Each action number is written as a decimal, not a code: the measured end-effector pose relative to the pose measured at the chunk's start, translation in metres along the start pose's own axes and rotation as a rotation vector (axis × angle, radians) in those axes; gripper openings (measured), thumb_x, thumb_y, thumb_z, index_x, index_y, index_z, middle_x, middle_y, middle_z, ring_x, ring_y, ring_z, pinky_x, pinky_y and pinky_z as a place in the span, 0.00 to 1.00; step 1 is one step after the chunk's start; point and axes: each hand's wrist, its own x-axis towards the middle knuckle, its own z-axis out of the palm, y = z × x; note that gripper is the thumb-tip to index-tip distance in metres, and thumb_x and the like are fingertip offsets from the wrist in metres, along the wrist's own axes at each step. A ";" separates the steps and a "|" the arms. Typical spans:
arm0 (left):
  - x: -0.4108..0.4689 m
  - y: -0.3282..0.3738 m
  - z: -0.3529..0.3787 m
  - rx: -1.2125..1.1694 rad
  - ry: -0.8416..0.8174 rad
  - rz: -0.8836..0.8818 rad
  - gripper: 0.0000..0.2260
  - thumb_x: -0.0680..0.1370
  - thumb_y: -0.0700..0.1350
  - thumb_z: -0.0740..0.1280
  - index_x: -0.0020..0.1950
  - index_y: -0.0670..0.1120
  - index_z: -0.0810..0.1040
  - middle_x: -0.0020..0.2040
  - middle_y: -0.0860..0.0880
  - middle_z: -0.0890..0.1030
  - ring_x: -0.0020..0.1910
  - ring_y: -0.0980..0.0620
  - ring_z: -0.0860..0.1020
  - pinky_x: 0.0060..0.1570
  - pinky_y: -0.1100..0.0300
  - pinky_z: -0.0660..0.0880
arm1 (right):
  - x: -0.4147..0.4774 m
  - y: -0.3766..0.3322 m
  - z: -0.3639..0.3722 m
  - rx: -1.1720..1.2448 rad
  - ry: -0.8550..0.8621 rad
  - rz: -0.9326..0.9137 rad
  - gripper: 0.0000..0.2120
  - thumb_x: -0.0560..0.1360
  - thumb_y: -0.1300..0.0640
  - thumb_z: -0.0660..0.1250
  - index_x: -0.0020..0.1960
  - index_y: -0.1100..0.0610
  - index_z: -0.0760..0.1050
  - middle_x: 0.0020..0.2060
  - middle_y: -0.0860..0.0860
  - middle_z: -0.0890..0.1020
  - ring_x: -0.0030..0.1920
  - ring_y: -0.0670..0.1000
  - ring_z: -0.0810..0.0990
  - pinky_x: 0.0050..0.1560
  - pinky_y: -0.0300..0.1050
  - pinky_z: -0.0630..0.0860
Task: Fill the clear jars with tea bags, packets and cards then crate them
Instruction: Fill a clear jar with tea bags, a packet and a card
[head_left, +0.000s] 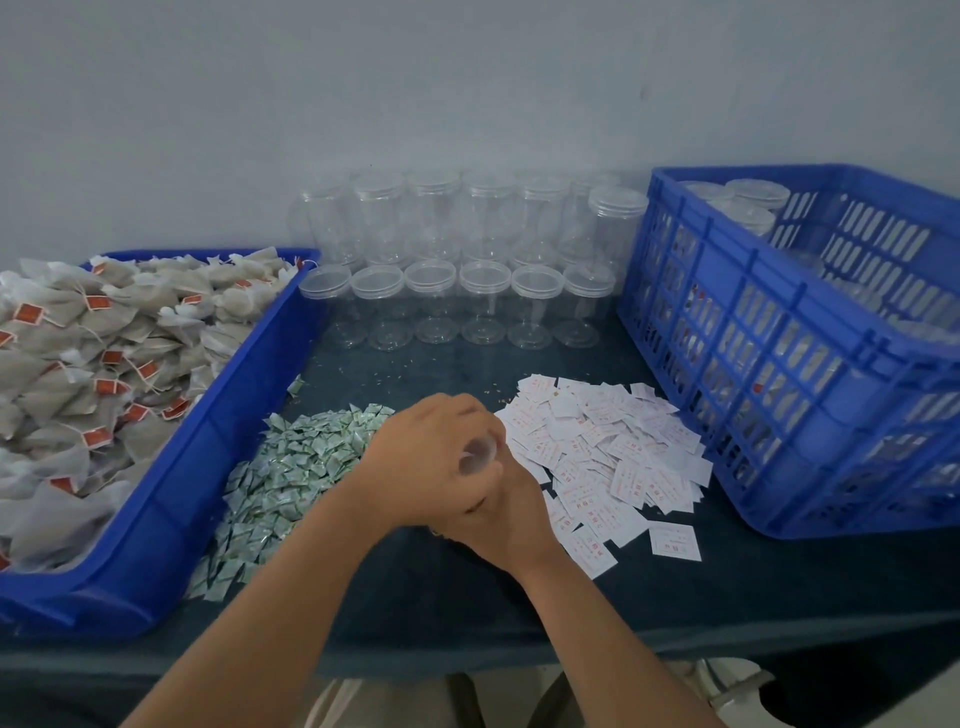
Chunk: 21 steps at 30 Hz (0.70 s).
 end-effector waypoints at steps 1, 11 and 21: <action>0.001 -0.003 -0.005 -0.063 -0.021 0.035 0.11 0.75 0.54 0.66 0.54 0.59 0.83 0.56 0.62 0.80 0.55 0.59 0.76 0.57 0.55 0.76 | 0.002 0.000 0.000 0.035 0.002 0.015 0.34 0.63 0.34 0.73 0.66 0.44 0.74 0.50 0.30 0.79 0.54 0.33 0.81 0.52 0.34 0.79; 0.002 0.025 0.004 0.258 -0.058 -0.334 0.32 0.79 0.73 0.49 0.71 0.56 0.74 0.68 0.48 0.73 0.65 0.43 0.70 0.62 0.47 0.74 | 0.005 -0.002 0.003 -0.041 0.066 -0.161 0.16 0.71 0.40 0.68 0.55 0.37 0.66 0.47 0.33 0.76 0.37 0.38 0.77 0.30 0.29 0.68; 0.004 -0.007 -0.003 -0.032 0.012 0.139 0.09 0.75 0.51 0.70 0.54 0.55 0.85 0.53 0.59 0.81 0.52 0.58 0.77 0.53 0.59 0.75 | 0.003 0.007 0.003 0.056 0.010 0.011 0.29 0.65 0.36 0.74 0.64 0.43 0.77 0.51 0.32 0.81 0.55 0.33 0.81 0.52 0.29 0.77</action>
